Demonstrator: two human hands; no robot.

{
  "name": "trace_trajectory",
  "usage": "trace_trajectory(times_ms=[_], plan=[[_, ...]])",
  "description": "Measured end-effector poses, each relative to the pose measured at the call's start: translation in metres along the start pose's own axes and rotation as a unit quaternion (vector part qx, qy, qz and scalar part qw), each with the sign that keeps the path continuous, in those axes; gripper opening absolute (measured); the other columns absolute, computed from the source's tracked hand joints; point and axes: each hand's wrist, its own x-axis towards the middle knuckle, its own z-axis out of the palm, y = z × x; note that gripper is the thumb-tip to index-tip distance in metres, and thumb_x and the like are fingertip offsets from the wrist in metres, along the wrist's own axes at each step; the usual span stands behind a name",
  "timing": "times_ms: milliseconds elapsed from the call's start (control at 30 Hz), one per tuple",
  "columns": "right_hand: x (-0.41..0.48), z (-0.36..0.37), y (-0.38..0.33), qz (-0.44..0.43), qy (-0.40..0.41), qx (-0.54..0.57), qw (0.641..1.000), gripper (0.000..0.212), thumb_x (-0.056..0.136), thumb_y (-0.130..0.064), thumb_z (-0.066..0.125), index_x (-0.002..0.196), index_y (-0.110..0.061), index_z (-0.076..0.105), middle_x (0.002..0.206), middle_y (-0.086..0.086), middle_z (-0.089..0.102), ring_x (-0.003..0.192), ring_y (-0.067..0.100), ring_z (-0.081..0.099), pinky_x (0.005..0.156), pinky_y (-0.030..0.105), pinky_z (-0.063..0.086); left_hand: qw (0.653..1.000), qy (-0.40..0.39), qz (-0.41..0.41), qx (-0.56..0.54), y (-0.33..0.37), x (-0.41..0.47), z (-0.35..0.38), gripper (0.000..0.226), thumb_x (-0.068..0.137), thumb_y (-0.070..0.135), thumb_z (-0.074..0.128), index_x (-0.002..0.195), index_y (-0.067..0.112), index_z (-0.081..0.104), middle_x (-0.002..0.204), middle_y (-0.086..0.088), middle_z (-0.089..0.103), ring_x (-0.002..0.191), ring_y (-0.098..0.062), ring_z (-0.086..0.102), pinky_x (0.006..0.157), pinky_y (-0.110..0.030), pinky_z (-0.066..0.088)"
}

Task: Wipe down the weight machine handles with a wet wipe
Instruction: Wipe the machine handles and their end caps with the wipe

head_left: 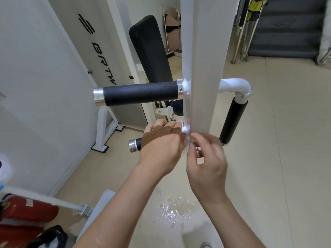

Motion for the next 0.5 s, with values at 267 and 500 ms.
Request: trace_trajectory(times_ms=[267, 500], plan=[[0.027, 0.004, -0.005, 0.107, 0.029, 0.091, 0.99, 0.039, 0.079, -0.007, 0.073, 0.113, -0.017, 0.055, 0.106, -0.013, 0.042, 0.082, 0.009, 0.06, 0.071, 0.012, 0.05, 0.991, 0.092, -0.036, 0.092, 0.015, -0.015, 0.016, 0.055, 0.083, 0.043, 0.049, 0.129, 0.013, 0.055, 0.116, -0.006, 0.057, 0.102, -0.028, 0.042, 0.084, -0.042, 0.029], [0.029, 0.008, -0.004, 0.107, 0.012, 0.095, 0.99, 0.044, 0.079, -0.005, 0.071, 0.115, -0.02, 0.05, 0.109, -0.016, 0.042, 0.081, 0.009, 0.061, 0.069, 0.014, 0.051, 0.98, 0.128, -0.093, 0.124, 0.013, 0.0, 0.02, 0.038, 0.078, 0.024, 0.065, 0.115, 0.014, 0.065, 0.09, -0.007, 0.06, 0.088, -0.029, 0.042, 0.068, -0.038, 0.029]])
